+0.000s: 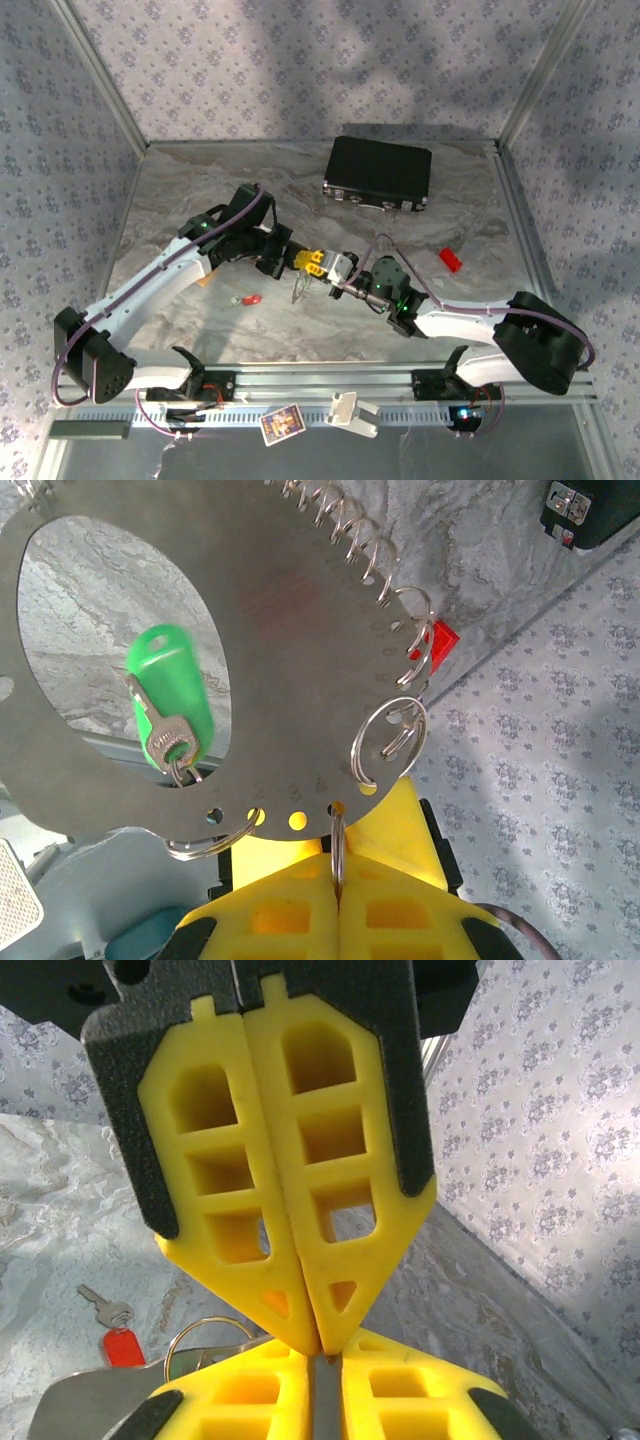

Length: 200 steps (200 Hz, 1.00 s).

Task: Put the keys on the keyring

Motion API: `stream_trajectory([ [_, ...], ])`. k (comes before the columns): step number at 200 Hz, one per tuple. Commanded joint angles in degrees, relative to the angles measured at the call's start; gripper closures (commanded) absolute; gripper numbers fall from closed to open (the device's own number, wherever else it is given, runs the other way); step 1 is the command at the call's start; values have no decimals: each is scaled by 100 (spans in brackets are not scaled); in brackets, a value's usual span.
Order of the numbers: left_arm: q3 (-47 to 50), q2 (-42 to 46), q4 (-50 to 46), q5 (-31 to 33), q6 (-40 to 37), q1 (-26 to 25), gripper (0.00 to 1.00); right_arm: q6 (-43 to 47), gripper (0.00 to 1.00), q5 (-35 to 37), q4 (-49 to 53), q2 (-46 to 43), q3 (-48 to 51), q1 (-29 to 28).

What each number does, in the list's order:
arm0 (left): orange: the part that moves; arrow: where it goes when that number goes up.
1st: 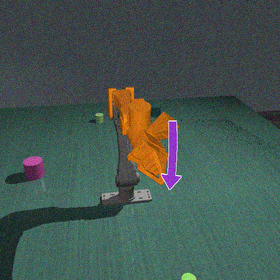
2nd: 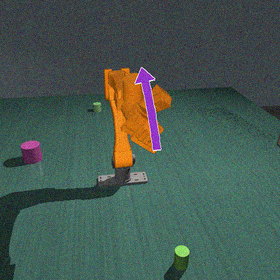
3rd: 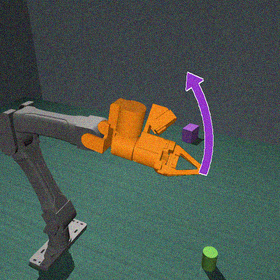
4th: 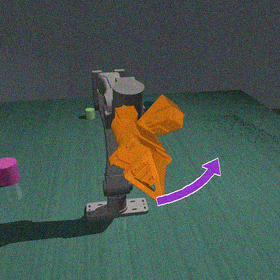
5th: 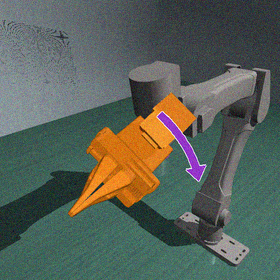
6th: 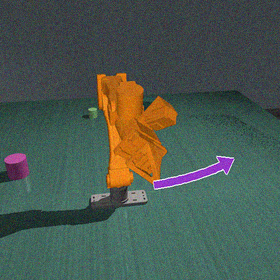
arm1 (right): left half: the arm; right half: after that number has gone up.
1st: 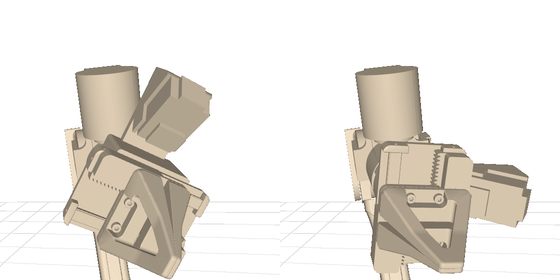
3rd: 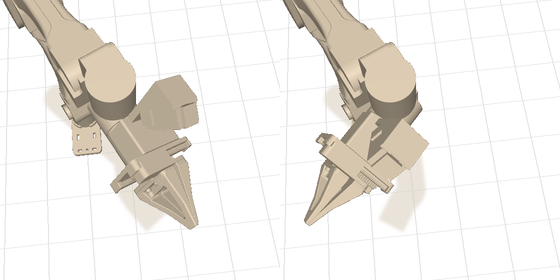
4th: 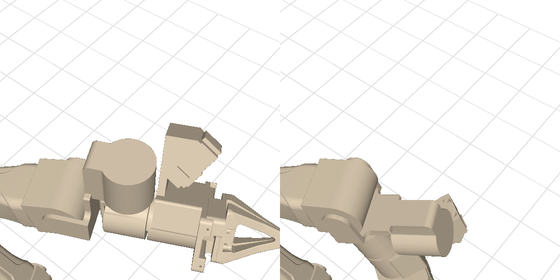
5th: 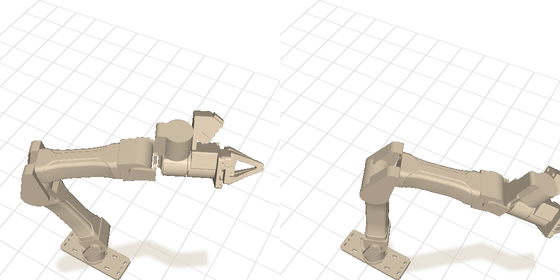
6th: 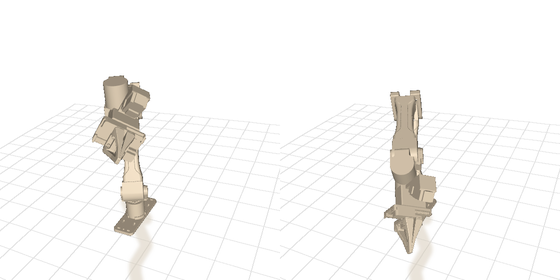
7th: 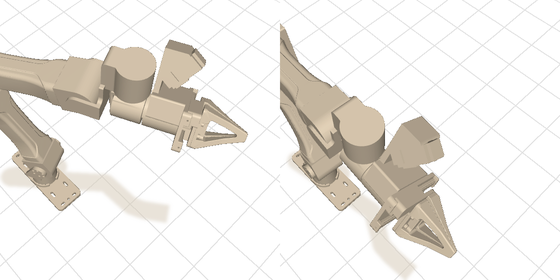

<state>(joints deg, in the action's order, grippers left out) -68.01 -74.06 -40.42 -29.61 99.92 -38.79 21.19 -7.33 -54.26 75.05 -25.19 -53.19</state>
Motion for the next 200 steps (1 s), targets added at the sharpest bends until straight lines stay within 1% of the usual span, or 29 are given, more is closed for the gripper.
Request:
stream_trajectory([
  [1, -64, 33, -59, -306, 713, -59, 100, -53, 91, -162, -179, -135, -246, -34],
  [18, -17, 47, 41, -294, 709, -56, 100, -71, 100, -189, -164, -116, -261, -34],
  [27, 34, 66, 119, -264, 692, -57, 100, -74, 100, -194, -140, -105, -267, -34],
  [46, 179, 141, 557, -76, 528, -21, 85, -97, 100, -206, -15, -100, -276, -29],
  [75, 253, 255, 737, 228, -194, 226, 60, -201, 100, -230, 161, -73, -188, 8],
  [99, 299, 410, 1007, 425, -750, 501, 52, -286, 100, -252, 286, -71, -126, 52],
  [117, 241, 536, 963, 646, -1436, 768, 47, -335, 100, -325, 408, -85, -129, 101],
  [139, 192, 735, 874, 990, -2499, 1066, 46, -358, 100, -398, 630, -155, -175, 154],
  [153, 73, 843, 788, 1241, -3571, 1170, 47, -386, 100, -442, 731, -225, -188, 176],
  [162, 38, 905, 789, 1432, -4363, 1171, 47, -397, 100, -477, 811, -259, -196, 195],
  [173, 24, 959, 776, 1514, -5335, 1171, 49, -403, 100, -517, 900, -290, -211, 204],
  [200, 221, 1007, 532, 1304, -7825, 1156, 51, -440, 100, -592, 1020, -267, -223, 220],
])
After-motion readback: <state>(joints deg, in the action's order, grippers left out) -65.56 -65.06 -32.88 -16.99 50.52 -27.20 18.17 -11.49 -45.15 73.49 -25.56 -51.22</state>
